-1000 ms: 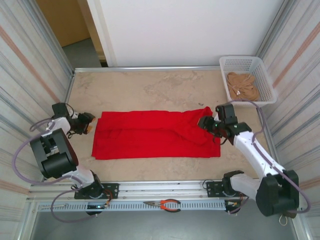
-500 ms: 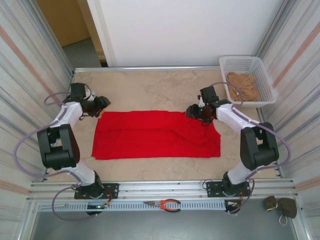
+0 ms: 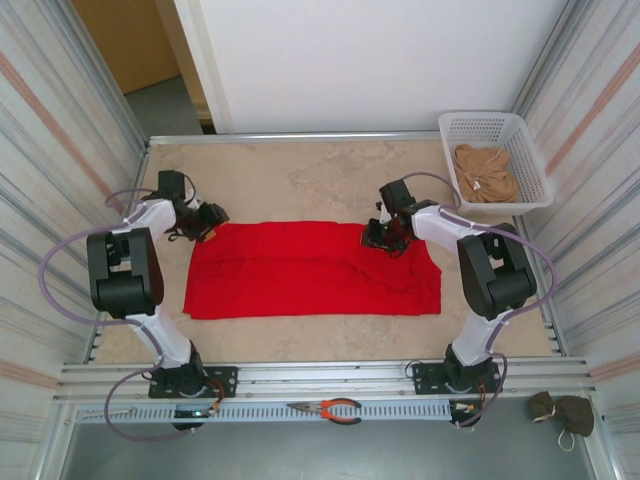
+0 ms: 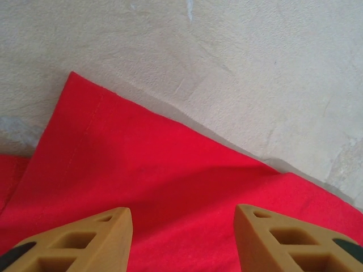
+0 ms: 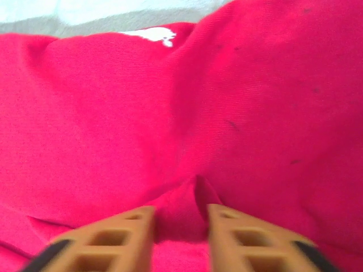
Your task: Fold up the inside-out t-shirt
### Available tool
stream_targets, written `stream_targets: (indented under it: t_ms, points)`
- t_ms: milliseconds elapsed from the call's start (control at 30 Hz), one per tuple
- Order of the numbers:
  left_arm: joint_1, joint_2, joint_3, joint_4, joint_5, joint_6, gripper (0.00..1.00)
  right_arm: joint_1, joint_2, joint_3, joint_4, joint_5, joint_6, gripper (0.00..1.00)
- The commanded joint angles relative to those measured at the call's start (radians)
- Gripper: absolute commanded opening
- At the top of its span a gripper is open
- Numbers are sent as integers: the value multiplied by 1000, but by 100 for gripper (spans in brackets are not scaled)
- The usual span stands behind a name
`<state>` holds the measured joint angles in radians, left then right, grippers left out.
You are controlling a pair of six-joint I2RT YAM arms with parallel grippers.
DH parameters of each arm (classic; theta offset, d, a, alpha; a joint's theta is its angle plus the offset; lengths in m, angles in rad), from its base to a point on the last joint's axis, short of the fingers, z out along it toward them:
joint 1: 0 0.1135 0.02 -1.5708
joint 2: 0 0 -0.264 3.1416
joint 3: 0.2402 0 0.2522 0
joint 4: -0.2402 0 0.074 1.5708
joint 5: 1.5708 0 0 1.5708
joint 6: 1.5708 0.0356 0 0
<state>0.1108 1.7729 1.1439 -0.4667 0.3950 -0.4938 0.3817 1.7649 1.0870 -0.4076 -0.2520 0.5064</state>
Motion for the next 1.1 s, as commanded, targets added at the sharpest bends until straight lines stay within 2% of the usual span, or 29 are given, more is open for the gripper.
stream_targets:
  t_ms: [0, 33, 233, 400, 567, 667, 700, 733, 767, 833, 900, 1067]
  points:
    - [4, 12, -22, 4, -16, 20, 50, 9, 1, 25, 7, -27, -7, 4]
    - [5, 10, -24, 6, -16, 18, 50, 9, -8, 21, 7, -30, -7, 0]
    - [6, 3, -29, 8, -14, 21, 50, 19, -118, -28, -6, -31, 12, 0]
    - [7, -6, -38, 12, -12, 23, 50, 85, -240, -115, -17, 23, 64, 0]
    - [7, -11, -50, 20, -5, 21, 49, 212, -369, -252, -5, 109, 178, 0]
    - [7, -13, -55, 26, 1, 17, 49, 331, -451, -326, -26, 184, 277, 0]
    - [7, -14, -55, 27, 2, 17, 49, 380, -483, -357, -36, 198, 312, 8]
    - [8, -16, -52, 27, 4, 17, 49, 425, -514, -379, -58, 211, 349, 31]
    - [8, -16, -51, 25, 5, 17, 49, 457, -540, -394, -79, 225, 379, 44]
    - [8, -22, -44, 20, 4, 21, 49, 494, -623, -412, -125, 252, 404, 52]
    - [9, -26, -36, 15, 4, 23, 49, 457, -690, -406, -176, 297, 391, 53]
    - [9, -29, -24, 5, 5, 23, 49, 140, -736, -382, -218, 260, 272, 49]
